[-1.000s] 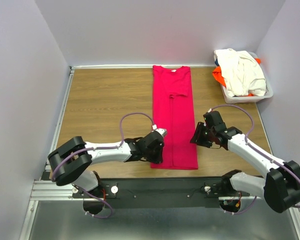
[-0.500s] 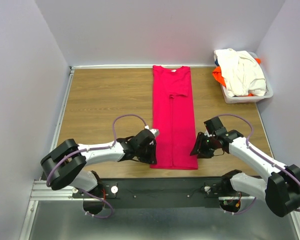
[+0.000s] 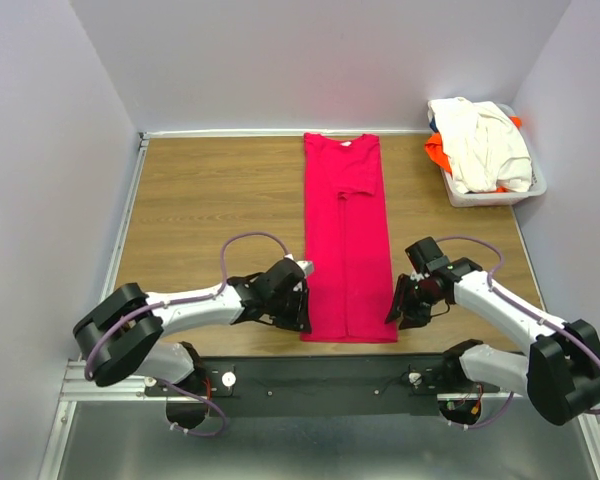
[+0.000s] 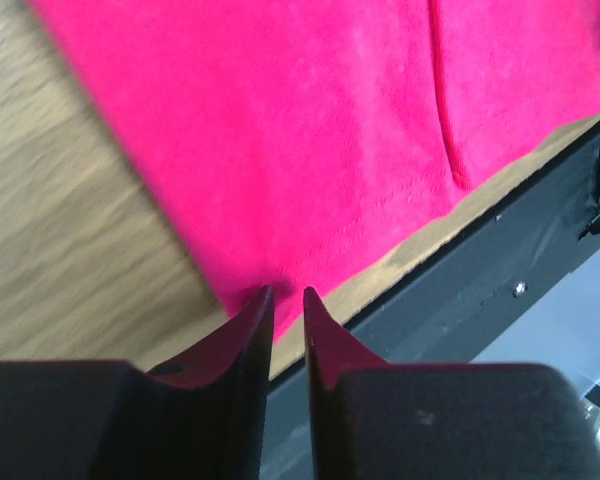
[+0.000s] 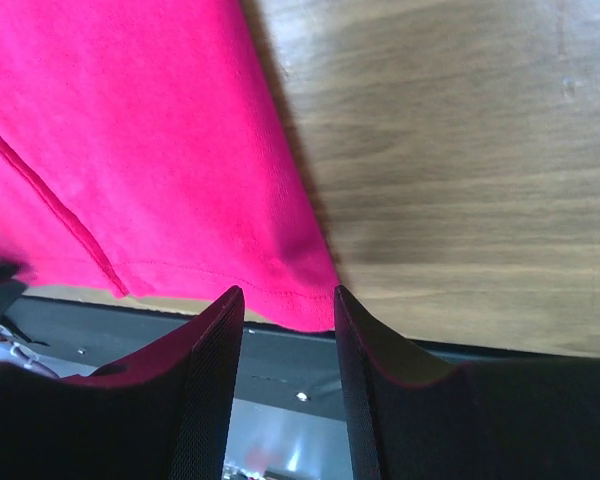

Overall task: Fold and stack the t-shirts
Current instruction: Fold the tshirt

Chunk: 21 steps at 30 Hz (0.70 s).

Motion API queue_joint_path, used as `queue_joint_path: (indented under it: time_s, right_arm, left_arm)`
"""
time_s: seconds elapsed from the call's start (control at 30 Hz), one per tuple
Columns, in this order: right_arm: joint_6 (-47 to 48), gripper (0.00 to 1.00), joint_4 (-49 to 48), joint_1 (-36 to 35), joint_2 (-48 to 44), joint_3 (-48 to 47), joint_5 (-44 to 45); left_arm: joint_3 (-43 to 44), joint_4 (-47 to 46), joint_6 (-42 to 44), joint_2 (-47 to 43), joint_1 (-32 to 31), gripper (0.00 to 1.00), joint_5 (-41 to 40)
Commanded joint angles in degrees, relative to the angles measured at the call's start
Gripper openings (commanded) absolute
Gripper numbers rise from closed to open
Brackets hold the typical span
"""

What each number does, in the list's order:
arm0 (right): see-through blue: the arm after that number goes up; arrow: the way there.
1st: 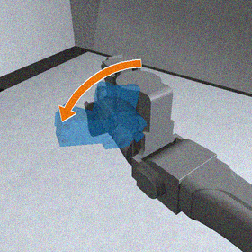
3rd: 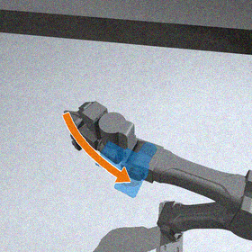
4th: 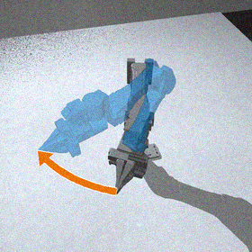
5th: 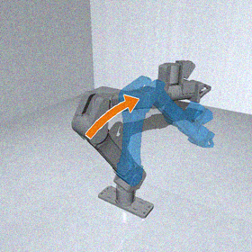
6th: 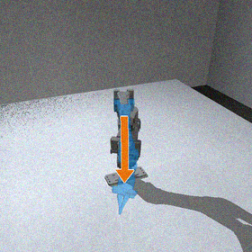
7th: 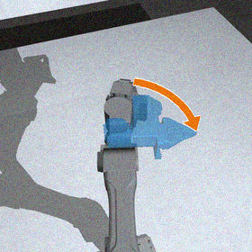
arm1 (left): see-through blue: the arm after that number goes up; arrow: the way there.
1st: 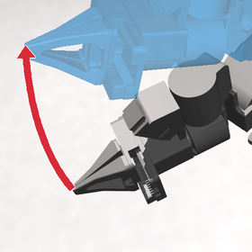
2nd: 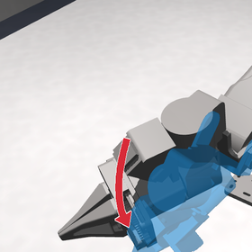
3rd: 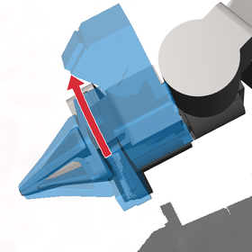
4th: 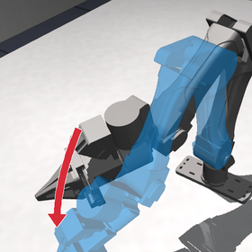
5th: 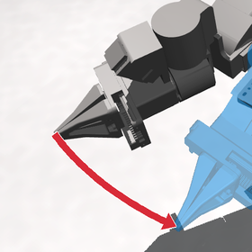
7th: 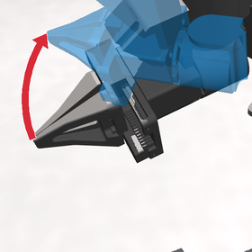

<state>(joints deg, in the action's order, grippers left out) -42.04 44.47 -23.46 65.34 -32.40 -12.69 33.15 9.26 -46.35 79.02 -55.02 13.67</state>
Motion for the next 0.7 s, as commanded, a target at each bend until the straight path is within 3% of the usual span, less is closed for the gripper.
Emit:
queue_joint_path:
  time_s: [0.0,0.2,0.67]
  right_arm:
    - [-1.37,0.48,3.16,-0.18,-1.35,0.85,0.3]
    - [-2.25,0.48,3.52,-0.18,-2.15,3.05,-1.37]
    - [-3.31,0.41,0.71,-0.18,-1.27,7.0,-1.29]
  left_arm:
    - [1.04,7.79,1.35,-6.14,3.5,0.3,-1.02]
    - [-2.64,9.29,0.73,-10.73,6.86,0.41,1.97]
    - [-9.5,-2.22,-1.82,-10.29,6.95,0.43,7.25]
